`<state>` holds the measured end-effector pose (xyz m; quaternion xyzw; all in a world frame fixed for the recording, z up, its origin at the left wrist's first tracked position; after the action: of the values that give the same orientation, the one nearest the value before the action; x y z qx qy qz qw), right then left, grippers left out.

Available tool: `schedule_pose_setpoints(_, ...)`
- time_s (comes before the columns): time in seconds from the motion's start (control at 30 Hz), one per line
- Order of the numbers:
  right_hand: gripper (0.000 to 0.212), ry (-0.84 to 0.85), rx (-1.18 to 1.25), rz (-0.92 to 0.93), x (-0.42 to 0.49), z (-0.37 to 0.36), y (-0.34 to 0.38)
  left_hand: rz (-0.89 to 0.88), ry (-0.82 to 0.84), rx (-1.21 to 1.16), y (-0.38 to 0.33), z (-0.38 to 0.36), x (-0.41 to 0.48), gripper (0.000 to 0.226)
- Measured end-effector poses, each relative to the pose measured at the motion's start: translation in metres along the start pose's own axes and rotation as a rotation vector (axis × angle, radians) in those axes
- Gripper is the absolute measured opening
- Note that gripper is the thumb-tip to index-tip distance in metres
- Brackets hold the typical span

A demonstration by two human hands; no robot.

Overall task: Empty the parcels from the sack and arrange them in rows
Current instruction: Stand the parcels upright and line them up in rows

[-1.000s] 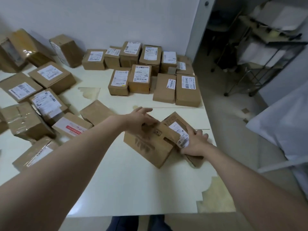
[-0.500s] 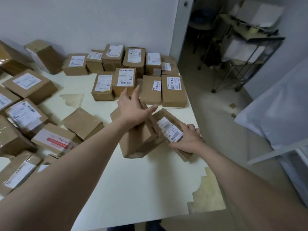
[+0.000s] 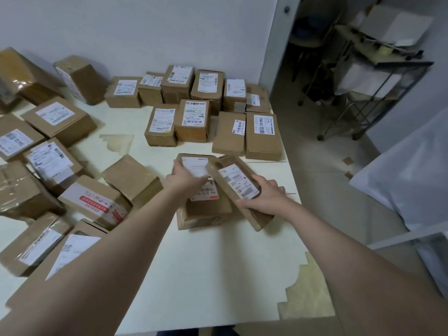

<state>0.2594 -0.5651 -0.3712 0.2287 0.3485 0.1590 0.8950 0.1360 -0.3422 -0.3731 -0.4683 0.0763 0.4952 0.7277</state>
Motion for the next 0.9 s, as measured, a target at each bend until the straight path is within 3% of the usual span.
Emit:
schedule_pose_setpoints(0.07,0.106,-0.162,0.04,-0.169,0.002,0.019,-0.013,0.029,0.042,-0.029,0.009,-0.004,-0.003,0.07)
schedule_pose_setpoints(0.13,0.112,-0.202,-0.047,-0.329,-0.001,0.029,-0.032,0.099,0.122,-0.016,0.021,-0.01,-0.008,0.053)
schedule_pose_setpoints(0.27,0.113,-0.076,-0.147,-0.54,0.006,0.005,-0.076,0.169,0.291,-0.051,0.022,-0.038,-0.022,0.065)
schedule_pose_setpoints(0.4,0.058,-0.242,-0.048,-0.61,0.005,0.013,-0.09,0.126,0.3,-0.129,-0.001,-0.066,-0.023,0.076)
schedule_pose_setpoints(0.43,0.054,-0.285,-0.016,-0.618,0.004,0.016,-0.09,0.087,0.262,-0.147,-0.008,-0.069,-0.02,0.076)
schedule_pose_setpoints(0.67,0.066,-0.343,0.108,-0.562,0.009,0.018,-0.094,-0.163,-0.011,-0.031,-0.032,-0.054,-0.005,0.064)
schedule_pose_setpoints(0.77,0.07,-0.319,-0.023,-0.567,0.003,0.023,-0.079,-0.174,-0.026,0.093,-0.032,-0.048,-0.004,0.063)
schedule_pose_setpoints(0.83,0.064,-0.441,-0.109,-0.431,0.0,0.039,-0.048,-0.142,-0.098,0.235,-0.03,-0.032,0.0,0.065)
schedule_pose_setpoints(0.9,0.053,-0.643,-0.123,-0.145,-0.005,0.059,0.003,-0.141,-0.214,0.37,-0.031,-0.002,0.004,0.064)
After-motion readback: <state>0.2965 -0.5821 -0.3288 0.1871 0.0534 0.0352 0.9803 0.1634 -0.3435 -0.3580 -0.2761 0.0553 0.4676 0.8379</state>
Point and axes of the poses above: each hand's wrist, its own x-axis towards the middle knuckle, its own z-axis out of the back of the hand, y = z × x, the point moved 9 cm from there along x, towards the middle knuckle, and after that the axes turned 6 degrees about x, right-handed, at the moved point
